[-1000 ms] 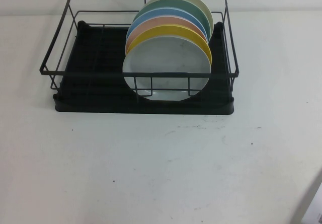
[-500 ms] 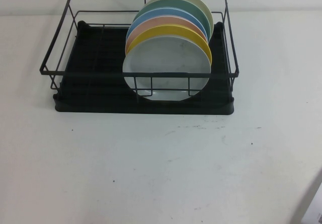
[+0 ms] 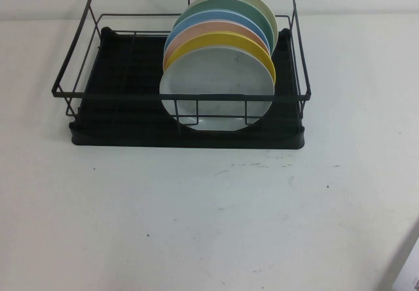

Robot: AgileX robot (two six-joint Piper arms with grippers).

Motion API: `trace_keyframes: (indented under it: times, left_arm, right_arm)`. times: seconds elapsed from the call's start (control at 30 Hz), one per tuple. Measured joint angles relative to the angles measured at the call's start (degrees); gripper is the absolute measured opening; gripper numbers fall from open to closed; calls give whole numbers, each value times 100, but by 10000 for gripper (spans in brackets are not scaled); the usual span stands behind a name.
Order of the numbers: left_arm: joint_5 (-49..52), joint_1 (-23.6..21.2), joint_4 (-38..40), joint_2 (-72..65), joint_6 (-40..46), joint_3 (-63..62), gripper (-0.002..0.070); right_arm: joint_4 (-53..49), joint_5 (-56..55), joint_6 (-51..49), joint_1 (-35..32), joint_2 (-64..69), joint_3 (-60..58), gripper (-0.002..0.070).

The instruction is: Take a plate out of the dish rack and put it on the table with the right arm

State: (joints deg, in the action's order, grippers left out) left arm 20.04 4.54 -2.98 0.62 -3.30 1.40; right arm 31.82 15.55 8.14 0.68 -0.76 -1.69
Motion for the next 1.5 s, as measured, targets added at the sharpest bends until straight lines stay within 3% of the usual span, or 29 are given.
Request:
trace_keyframes:
  times: [0.2,0.4,0.63,1.13,1.3,1.5]
  left_arm:
    - [0,0,0,0,0,0,-4]
    - [0,0,0,0,0,0,-4]
    - [0,0,0,0,0,0,-4]
    - [0,0,0,0,0,0,-4]
    - [0,0,0,0,0,0,-4]
    - [0,0,0,0,0,0,-4]
  right_arm:
    - [1932,-642,0,0,0,0,-18]
    - [2545,-739,0,0,0,0,-18]
    - [2563,263,320,0,508,615,-18]
    - [2346,2330,3264,23,5125,3797,-18]
    - [2239,2295,3705,662,6331,4793,-18]
    - [1373,1908,3953,1806,7442,5856,-18]
